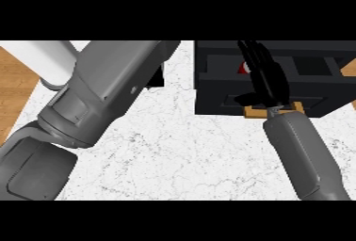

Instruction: Pick up the can, place it into the drawer and close the drawer

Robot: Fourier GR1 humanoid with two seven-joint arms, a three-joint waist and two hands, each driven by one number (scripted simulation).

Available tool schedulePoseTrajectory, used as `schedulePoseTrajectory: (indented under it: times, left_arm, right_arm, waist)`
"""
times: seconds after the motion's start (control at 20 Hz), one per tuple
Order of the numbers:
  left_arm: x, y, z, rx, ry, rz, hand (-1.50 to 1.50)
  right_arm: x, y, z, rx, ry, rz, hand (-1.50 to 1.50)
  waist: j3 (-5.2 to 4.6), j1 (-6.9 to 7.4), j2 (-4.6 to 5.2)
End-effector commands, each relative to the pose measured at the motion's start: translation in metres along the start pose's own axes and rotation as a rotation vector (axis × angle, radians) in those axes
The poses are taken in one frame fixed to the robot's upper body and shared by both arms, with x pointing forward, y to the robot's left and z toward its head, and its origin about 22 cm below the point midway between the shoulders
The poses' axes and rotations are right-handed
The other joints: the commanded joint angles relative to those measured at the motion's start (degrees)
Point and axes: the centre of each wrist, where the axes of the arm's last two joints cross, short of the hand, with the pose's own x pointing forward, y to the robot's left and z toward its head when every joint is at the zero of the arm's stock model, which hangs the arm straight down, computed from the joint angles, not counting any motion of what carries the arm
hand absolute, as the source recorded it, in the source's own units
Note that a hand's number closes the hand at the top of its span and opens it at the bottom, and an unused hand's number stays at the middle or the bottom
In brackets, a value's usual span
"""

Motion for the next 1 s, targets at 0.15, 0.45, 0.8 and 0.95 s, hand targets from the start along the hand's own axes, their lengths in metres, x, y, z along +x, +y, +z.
schedulePoseTrajectory:
  times: [0.15,0.45,0.8,0.95]
  left_arm:
    - [-0.017,0.022,-0.005,0.013,-0.002,-0.025,-1.5]
    - [-0.018,0.054,-0.009,0.021,0.018,-0.012,-1.5]
    - [0.003,0.061,-0.007,-0.002,0.028,0.004,-1.5]
    - [-0.016,0.077,-0.004,-0.01,0.017,-0.011,-1.5]
  right_arm:
    - [0.014,0.025,-0.034,-0.119,0.036,0.063,-1.5]
    - [0.005,0.011,-0.063,-0.156,0.071,0.107,-1.5]
    - [0.011,-0.013,-0.096,-0.211,0.066,0.128,-1.5]
    - [0.005,-0.017,-0.098,-0.218,0.066,0.131,-1.5]
  waist:
    - [0.05,1.6,0.31]
    - [0.01,2.61,0.0]
    - [0.04,4.68,0.51]
    - [0.03,4.74,0.5]
